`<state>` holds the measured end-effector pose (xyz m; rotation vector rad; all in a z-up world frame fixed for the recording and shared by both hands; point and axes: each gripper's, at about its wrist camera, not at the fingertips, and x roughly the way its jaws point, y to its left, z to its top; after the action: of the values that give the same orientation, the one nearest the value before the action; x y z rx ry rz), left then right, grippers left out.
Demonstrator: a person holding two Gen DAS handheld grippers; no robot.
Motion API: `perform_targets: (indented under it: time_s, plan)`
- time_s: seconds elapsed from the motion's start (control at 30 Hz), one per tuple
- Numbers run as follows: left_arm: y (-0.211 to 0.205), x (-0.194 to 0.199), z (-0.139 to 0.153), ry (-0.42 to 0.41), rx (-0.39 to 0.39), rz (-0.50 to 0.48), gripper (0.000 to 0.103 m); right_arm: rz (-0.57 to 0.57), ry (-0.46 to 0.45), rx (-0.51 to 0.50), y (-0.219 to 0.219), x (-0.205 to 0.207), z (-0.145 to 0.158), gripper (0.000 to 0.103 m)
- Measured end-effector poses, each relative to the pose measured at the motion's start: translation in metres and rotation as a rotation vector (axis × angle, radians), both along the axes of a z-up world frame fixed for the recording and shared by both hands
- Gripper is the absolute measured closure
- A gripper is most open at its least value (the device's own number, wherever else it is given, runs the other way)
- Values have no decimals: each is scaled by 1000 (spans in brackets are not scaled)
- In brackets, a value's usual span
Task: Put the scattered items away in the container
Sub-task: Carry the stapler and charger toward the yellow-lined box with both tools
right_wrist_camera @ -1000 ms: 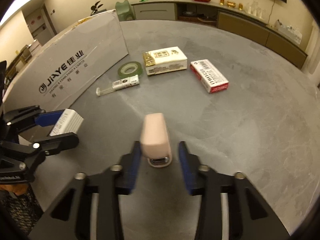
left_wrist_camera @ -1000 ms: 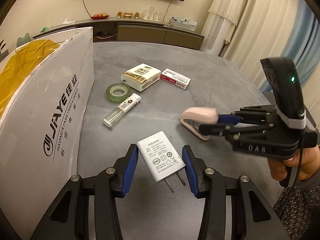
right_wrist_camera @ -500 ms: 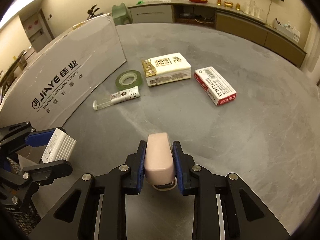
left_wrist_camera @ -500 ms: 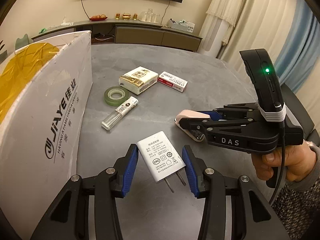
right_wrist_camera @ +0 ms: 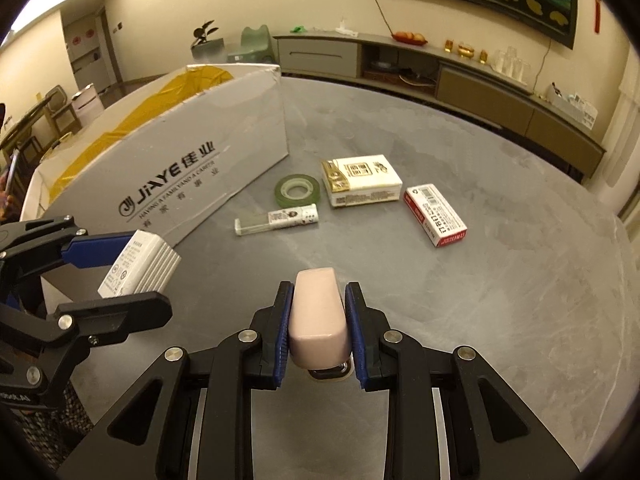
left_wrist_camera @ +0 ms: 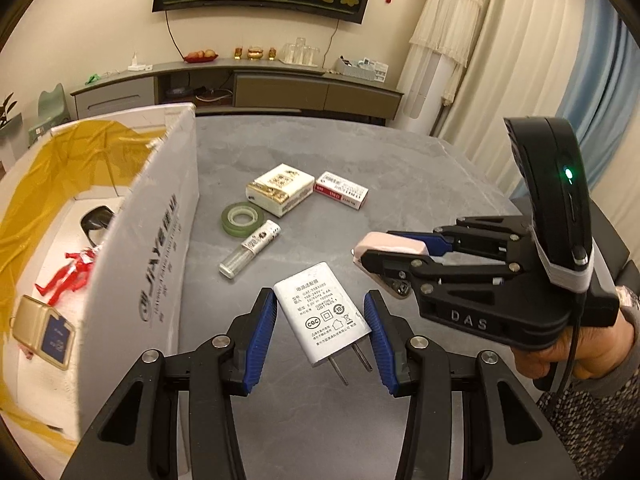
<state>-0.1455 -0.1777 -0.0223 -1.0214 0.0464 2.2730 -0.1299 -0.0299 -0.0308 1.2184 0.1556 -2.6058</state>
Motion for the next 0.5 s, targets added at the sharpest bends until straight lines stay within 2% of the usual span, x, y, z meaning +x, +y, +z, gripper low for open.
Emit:
perform_targets:
  time_s: [0.5]
  plan:
    - [-25,15,30,58,35,23,56,-12,71,-22,-28,22,26,76]
